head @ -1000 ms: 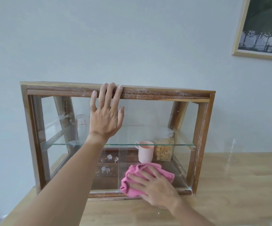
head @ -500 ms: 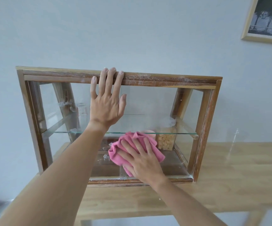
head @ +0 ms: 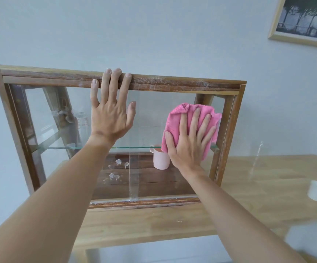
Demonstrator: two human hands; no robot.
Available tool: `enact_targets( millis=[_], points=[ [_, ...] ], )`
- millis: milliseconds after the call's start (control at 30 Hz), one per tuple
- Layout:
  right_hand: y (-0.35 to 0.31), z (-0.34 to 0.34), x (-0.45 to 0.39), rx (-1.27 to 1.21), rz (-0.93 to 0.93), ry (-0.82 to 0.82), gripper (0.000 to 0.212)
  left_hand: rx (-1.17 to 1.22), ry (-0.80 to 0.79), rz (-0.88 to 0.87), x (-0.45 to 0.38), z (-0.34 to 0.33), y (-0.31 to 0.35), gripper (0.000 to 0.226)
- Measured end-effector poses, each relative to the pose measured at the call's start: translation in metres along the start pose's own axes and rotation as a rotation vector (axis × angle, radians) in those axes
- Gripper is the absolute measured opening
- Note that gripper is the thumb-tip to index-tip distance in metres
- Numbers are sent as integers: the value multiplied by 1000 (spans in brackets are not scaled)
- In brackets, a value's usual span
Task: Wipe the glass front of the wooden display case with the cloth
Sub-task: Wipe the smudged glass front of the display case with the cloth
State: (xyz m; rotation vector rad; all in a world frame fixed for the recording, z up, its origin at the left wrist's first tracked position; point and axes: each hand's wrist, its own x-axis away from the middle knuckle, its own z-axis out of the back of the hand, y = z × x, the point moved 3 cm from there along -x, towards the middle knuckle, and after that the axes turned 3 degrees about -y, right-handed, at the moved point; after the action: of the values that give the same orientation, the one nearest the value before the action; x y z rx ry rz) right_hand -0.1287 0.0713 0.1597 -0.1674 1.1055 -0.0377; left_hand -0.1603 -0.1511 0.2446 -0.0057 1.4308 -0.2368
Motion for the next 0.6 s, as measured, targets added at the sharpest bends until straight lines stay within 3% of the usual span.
enact_targets(
  millis=[133, 267, 367, 500, 600],
  points=[
    [13, -17, 54, -24, 2, -80, 76, 9, 7, -8, 1, 0, 0, 62],
    [37, -38, 145, -86, -285, -285, 89, 14, 0, -7, 1, 1, 0, 62],
    [32, -42, 153, -141, -449, -356, 94, 14, 2, -13, 0, 0, -1, 62],
    [11, -27, 85, -230, -532, -201, 89, 22, -2, -8, 0, -2, -1, 62],
    [-11, -16, 38, -144, -313, -41, 79, 24, 2, -11, 1, 0, 1, 62]
  ],
)
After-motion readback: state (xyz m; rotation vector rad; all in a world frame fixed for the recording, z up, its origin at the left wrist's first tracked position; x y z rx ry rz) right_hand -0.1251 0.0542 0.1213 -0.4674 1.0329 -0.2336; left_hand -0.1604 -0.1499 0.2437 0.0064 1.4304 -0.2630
